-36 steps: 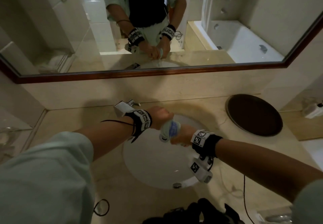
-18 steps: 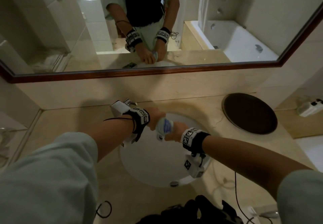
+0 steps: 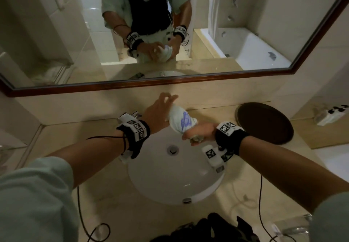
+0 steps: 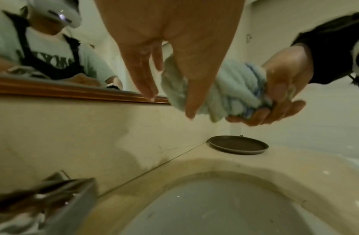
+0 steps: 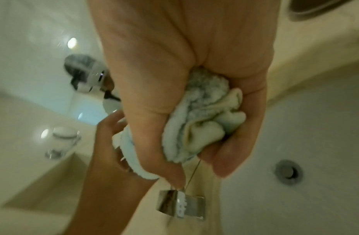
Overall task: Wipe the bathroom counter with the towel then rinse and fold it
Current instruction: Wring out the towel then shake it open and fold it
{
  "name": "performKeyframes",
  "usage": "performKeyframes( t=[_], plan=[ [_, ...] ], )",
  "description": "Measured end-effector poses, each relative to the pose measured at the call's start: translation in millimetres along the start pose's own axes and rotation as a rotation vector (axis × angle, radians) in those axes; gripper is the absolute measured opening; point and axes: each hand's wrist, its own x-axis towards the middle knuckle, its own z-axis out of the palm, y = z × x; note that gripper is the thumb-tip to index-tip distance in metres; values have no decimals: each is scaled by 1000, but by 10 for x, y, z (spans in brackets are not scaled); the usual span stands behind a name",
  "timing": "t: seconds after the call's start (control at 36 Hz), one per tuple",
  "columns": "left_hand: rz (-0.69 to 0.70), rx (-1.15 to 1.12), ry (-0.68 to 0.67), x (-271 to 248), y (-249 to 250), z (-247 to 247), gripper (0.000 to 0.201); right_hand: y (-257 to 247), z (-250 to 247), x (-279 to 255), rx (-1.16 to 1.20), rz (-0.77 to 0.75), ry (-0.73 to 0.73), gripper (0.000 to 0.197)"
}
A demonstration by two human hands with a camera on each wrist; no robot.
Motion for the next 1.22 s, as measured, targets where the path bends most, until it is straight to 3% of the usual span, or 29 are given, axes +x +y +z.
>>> performKeyframes(
  t=[0.11,0.22,0.33,0.44,0.56,0.67,0.75,0.81,0.92,1.08,1.14,1.19,1.22],
  plan=[
    [232,39,96,-19,-41,-127,82,-16,-17,-181,181,-24,-153,19],
    [397,62,66,-5,29,-196,85,-45,20,-300,411,17,-306,17],
    [383,-45,24,10,82,-211,96,-35,116,-290,592,2,-528,53],
    [374,-107,26,40,97,-237,92,-73,143,-353,606,-20,-620,60],
    [402,-35,73,48,127,-262,74,-84,130,-416,528,-33,-618,65],
    [411,-5,121,60,155,-280,65,-91,135,-413,427,-10,-536,57],
    [431,32,108,43,125,-244,48,-135,236,-426,86,-10,-281,36],
    [423,53,72,17,102,-225,57,-153,294,-457,-130,-45,-112,21],
    [430,81,22,-5,87,-219,63,-121,388,-440,-332,-109,60,17],
    [394,124,-127,27,50,-199,52,-11,554,-236,-247,-187,257,10],
    [317,86,-220,29,108,-218,42,9,581,-144,-300,-171,298,18],
    [217,180,-370,62,133,-233,26,17,628,-89,-371,-162,314,27],
    [169,255,-455,75,117,-204,29,27,651,-61,-404,-159,313,25]
  ],
)
